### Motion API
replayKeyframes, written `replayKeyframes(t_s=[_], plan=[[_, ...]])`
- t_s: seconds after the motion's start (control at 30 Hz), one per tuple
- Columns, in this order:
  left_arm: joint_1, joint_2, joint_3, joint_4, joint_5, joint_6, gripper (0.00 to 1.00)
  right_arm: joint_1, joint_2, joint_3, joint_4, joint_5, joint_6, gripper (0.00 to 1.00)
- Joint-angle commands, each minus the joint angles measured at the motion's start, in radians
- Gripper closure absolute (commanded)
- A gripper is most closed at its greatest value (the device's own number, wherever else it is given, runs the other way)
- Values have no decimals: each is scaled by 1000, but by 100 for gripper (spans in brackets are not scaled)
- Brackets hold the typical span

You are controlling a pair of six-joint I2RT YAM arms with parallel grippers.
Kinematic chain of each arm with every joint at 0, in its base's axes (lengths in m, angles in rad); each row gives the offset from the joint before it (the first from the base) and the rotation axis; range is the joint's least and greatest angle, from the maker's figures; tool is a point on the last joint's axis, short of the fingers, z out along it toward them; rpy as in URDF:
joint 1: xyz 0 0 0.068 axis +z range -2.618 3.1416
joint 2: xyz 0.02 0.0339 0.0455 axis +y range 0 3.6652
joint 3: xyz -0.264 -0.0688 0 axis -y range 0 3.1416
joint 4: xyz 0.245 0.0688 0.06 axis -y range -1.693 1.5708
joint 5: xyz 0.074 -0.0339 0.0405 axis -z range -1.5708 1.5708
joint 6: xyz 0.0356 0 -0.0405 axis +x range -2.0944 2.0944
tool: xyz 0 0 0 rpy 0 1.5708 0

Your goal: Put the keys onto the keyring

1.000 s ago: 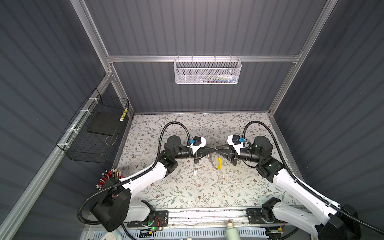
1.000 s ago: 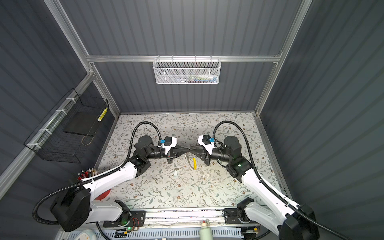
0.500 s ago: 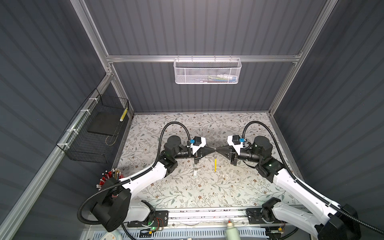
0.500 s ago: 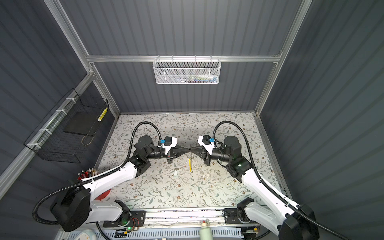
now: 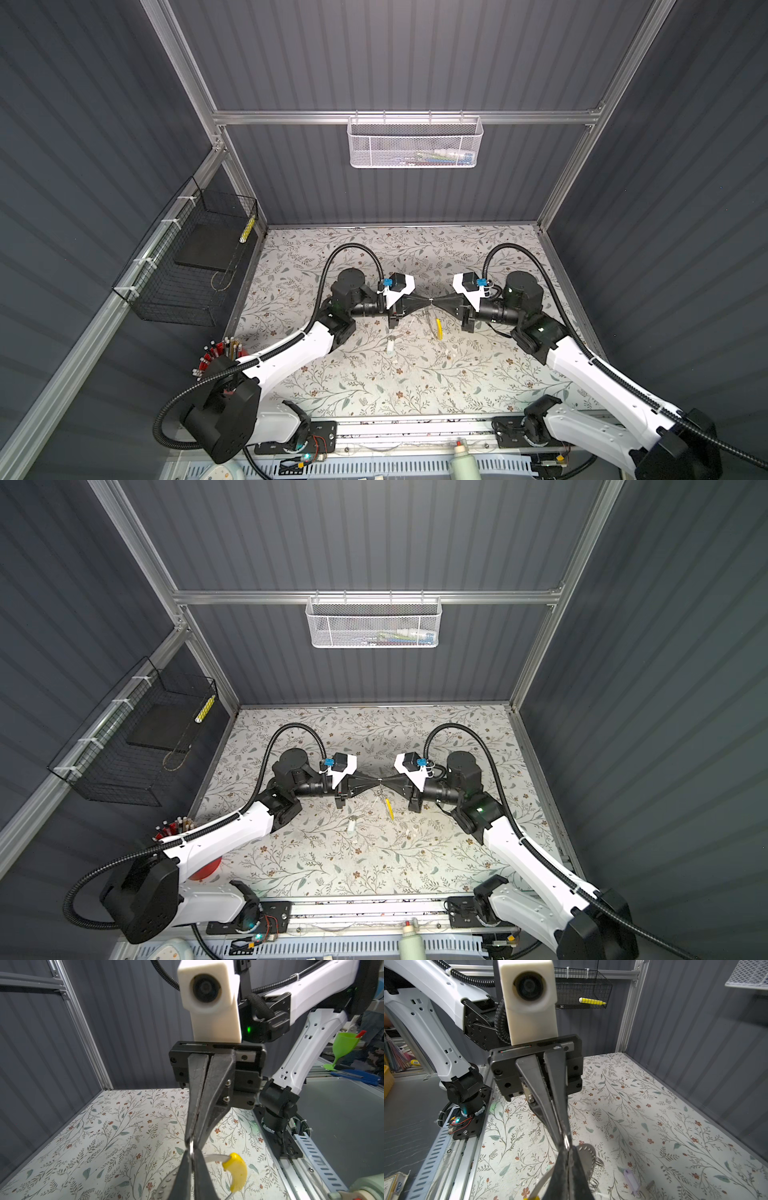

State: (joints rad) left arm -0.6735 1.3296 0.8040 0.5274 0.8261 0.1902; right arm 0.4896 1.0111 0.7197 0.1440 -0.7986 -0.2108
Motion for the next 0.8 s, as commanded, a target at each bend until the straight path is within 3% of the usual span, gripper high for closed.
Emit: replayKeyframes(t_s=[0.0,0.17,0.47,0.77], plan=[[-5,-29,60,-131,-50,113,78,3,6,52,-98,18,-46,100],[-5,-57,112,-325,-94,248,77,9,-15,59,-136,104,-121,100],[-5,-84,114,-421,-139,321,76,57,-17,62,-125,227,-302,100],[-12,-57,215,-610,-245,454,73,78,28,135,-256,244,-369,100]])
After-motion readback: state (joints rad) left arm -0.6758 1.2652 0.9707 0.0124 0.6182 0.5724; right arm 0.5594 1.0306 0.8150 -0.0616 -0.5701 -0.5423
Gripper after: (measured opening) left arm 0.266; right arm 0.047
